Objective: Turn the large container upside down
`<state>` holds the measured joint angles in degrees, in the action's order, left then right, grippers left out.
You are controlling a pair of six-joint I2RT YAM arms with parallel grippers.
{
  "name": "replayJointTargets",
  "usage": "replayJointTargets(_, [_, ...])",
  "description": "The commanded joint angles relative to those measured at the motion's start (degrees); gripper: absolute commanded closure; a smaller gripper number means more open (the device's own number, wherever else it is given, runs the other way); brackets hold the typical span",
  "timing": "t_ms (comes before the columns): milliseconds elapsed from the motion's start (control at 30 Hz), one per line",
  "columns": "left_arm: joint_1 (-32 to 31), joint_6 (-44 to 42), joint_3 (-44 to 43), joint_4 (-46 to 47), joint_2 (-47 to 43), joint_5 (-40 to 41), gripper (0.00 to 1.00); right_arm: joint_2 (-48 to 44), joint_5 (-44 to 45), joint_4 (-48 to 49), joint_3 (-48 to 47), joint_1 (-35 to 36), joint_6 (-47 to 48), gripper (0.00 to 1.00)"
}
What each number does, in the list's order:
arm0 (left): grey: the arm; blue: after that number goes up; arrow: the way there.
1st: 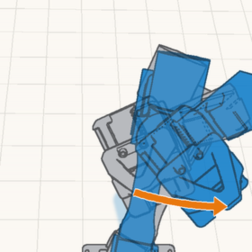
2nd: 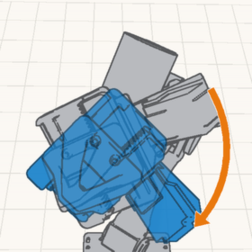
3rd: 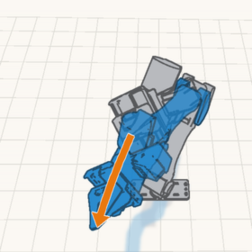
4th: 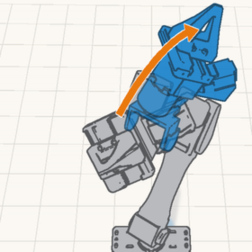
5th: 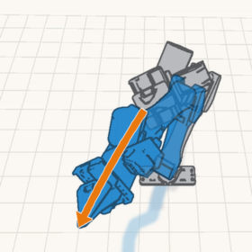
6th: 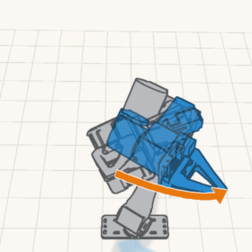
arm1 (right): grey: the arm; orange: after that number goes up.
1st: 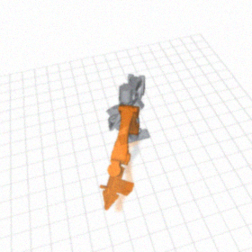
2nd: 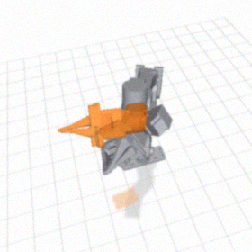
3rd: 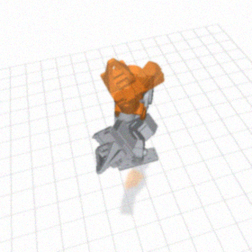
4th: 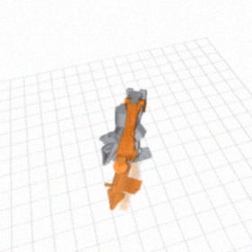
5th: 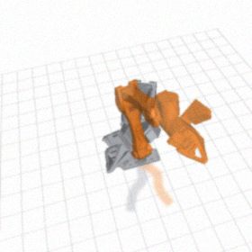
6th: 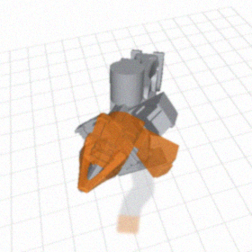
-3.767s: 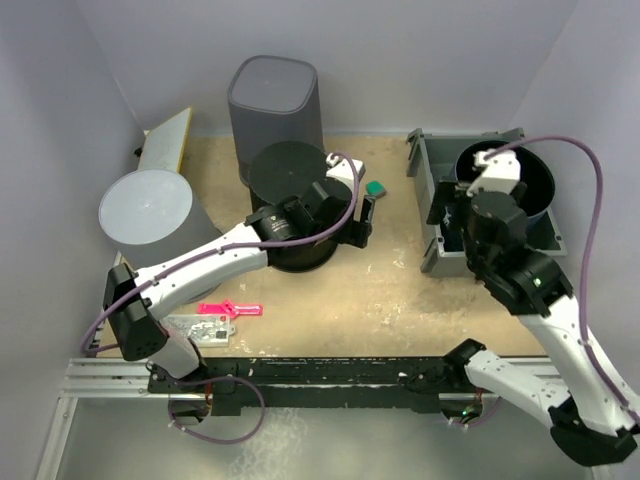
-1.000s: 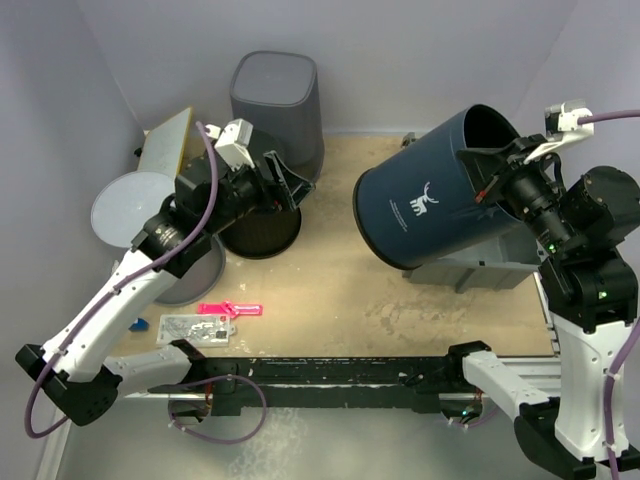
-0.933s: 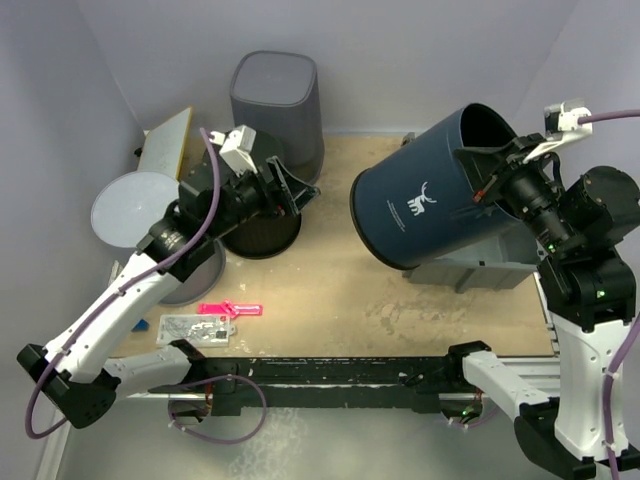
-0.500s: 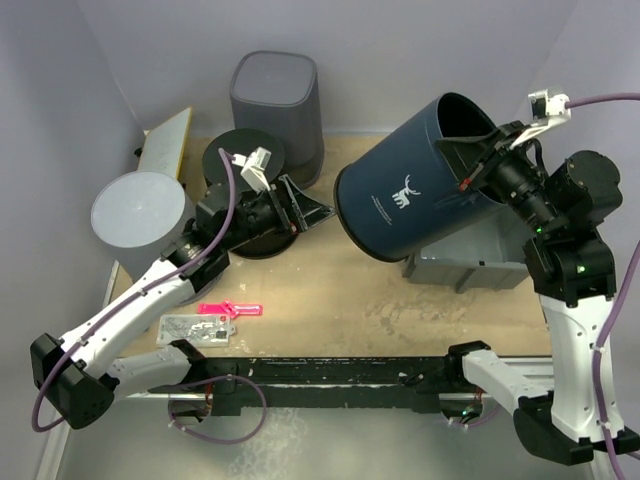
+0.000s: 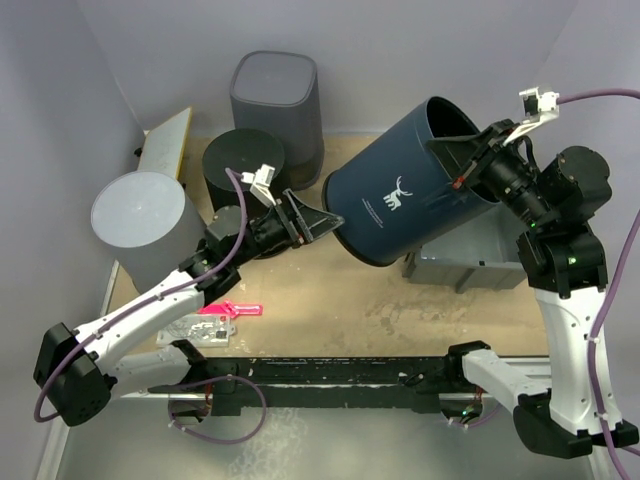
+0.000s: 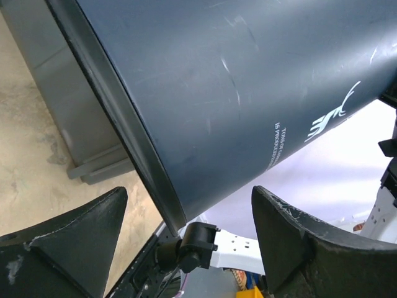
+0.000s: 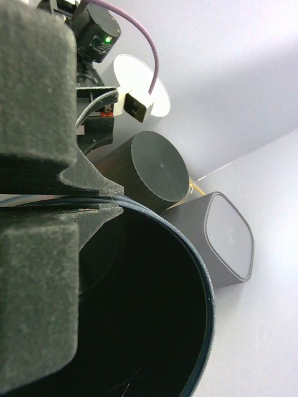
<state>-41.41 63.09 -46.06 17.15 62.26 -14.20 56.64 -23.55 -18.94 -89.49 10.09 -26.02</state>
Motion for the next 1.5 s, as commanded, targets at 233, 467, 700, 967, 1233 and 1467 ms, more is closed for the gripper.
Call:
replayJointTargets(233, [-2.42, 4.84, 4.52, 22.4, 1.79, 2.39, 0.4, -2.41, 0.09, 15.15, -1.8, 0.02, -0.17, 1.0])
replayJointTargets(467, [-2.6, 5.86, 5.58, 25.94, -0.42, 3.22, 0.66, -2.29, 0.54, 14.79, -0.6, 0.02, -0.38, 1.0])
replayJointTargets(700, [-2.55, 3.29, 4.14, 20.52, -6.34, 6.12, 0.9, -1.09, 0.36, 14.5, 2.97, 0.02, -1.09, 1.0])
replayJointTargets(967, [-2.56, -7.06, -4.83, -3.62, -14.92, 14.56, 1.0, 1.78, -5.14, 14.47, 11.26, 0.02, -2.82, 1.0])
replayJointTargets(1233, [-2.6, -13.51, -11.27, -19.2, -16.86, 23.56, 1.0, 4.69, -15.5, 20.2, 25.39, 0.02, -7.39, 1.0])
replayJointTargets(1467, [-2.58, -16.8, -16.22, -24.46, -13.93, 22.97, 1.0, 6.64, -19.66, 19.39, 33.43, 0.34, -6.42, 1.0])
